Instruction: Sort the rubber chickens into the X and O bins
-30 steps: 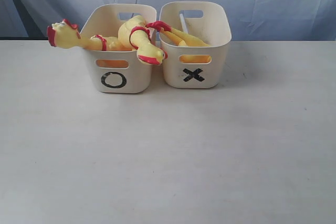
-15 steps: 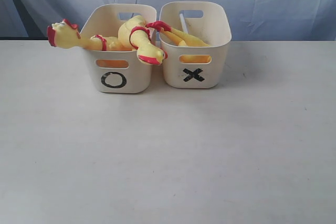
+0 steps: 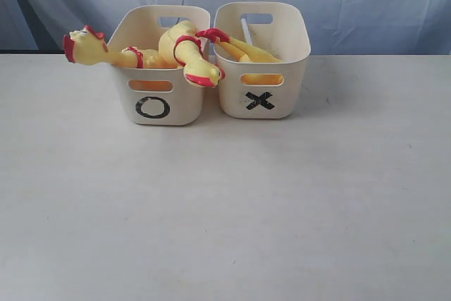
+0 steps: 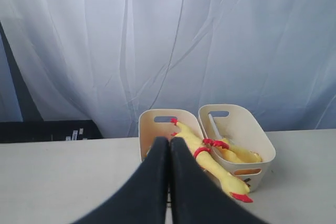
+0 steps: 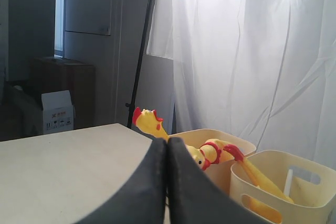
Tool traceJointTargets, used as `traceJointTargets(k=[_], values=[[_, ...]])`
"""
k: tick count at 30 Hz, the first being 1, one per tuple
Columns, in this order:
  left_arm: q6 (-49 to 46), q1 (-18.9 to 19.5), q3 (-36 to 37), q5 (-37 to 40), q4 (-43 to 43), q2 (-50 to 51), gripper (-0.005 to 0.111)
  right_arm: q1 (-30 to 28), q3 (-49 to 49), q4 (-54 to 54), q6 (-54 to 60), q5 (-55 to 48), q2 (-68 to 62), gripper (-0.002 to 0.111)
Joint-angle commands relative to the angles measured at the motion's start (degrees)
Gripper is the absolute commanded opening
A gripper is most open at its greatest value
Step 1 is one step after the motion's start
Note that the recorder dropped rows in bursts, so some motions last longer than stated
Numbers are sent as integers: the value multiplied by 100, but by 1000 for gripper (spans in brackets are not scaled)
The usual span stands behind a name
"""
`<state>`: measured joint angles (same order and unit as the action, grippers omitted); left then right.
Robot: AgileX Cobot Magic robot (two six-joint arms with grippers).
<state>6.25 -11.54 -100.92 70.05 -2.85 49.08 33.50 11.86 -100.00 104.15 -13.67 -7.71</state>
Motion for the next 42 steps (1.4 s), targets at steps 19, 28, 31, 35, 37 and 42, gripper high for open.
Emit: traceJointTargets(k=[19, 28, 31, 35, 37, 42], values=[[-1033, 1, 1800, -89, -3, -2546, 0, -30, -24, 5, 13, 28, 21, -1], [-1436, 1, 3324, -1303, -3, -3478, 0, -30, -24, 5, 13, 28, 21, -1], [-1557, 1, 3908, -1813, -3, -3703, 0, -30, -24, 5, 13, 28, 21, -1], [-1589, 1, 4559, -2609, -3, -3941, 0, -30, -24, 5, 13, 5, 21, -1], [-1589, 1, 4908, -2971, 21, -3994, 0, -30, -24, 5, 13, 5, 21, -1], [-1589, 1, 5709, -3605, 161, -4010, 0, -30, -24, 5, 13, 5, 21, -1]])
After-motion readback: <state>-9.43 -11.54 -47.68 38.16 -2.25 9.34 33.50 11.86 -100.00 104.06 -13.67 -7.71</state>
